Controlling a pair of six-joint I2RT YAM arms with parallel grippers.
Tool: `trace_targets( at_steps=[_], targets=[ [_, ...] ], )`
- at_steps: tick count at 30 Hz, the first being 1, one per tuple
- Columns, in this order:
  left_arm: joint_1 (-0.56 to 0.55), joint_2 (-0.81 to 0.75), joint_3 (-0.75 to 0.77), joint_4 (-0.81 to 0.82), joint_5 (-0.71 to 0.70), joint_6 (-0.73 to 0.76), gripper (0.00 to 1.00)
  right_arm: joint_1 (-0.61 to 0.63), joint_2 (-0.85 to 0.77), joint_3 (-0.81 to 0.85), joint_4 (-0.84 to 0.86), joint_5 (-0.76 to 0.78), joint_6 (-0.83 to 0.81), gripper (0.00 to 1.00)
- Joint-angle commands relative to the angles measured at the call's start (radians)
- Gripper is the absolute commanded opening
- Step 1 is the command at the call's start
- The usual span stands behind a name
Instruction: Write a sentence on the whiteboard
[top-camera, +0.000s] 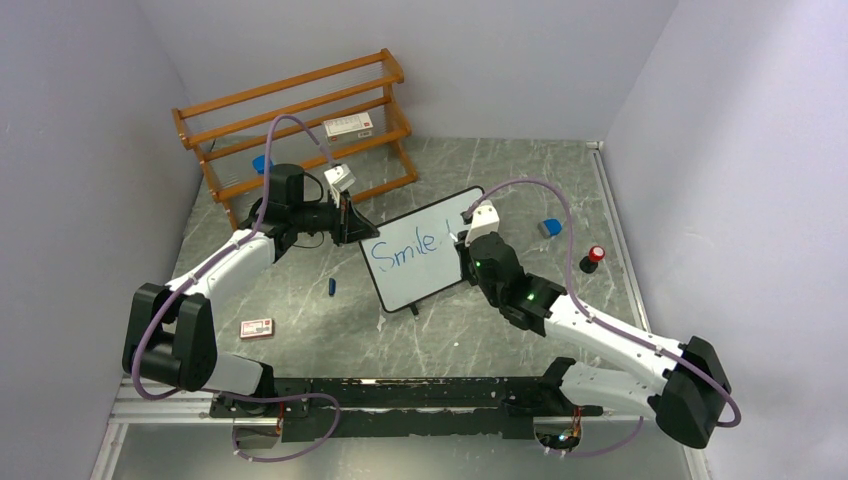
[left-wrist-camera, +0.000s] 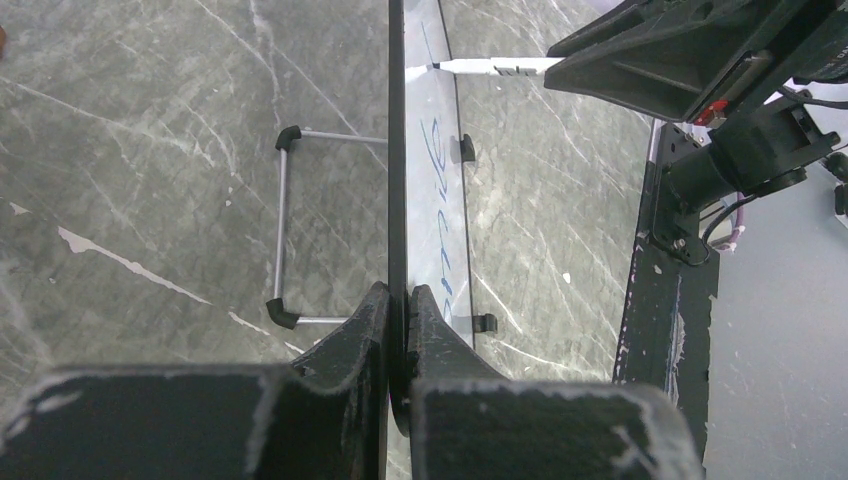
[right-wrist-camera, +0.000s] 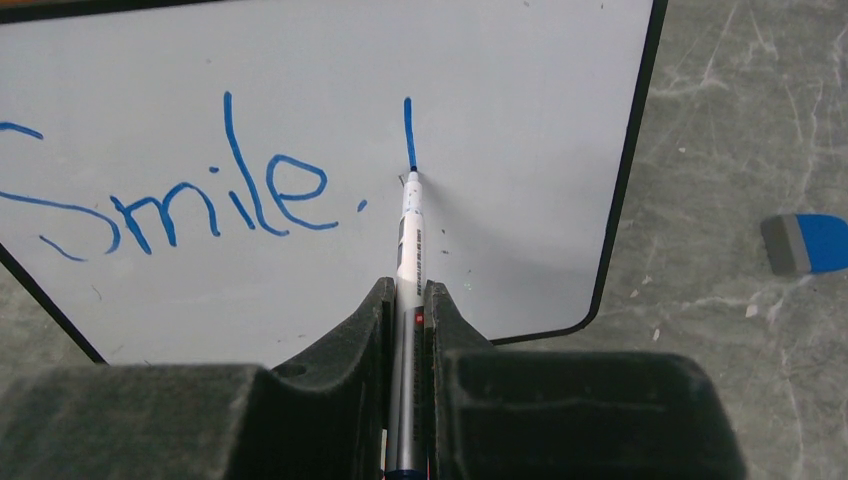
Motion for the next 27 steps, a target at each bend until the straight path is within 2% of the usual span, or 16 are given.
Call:
trace_targets(
  at_steps=[1,27],
  targets=[
    [0.006,0.02,0.011,-0.041,-0.014,0.059,0.05,-0.009,-0.009,-0.029,-0.049,-0.023,0.032,0.0],
    [0.007,0.022,0.011,-0.04,-0.016,0.056,0.05,-0.009,-0.012,-0.034,-0.058,-0.031,0.05,0.0]
  ],
)
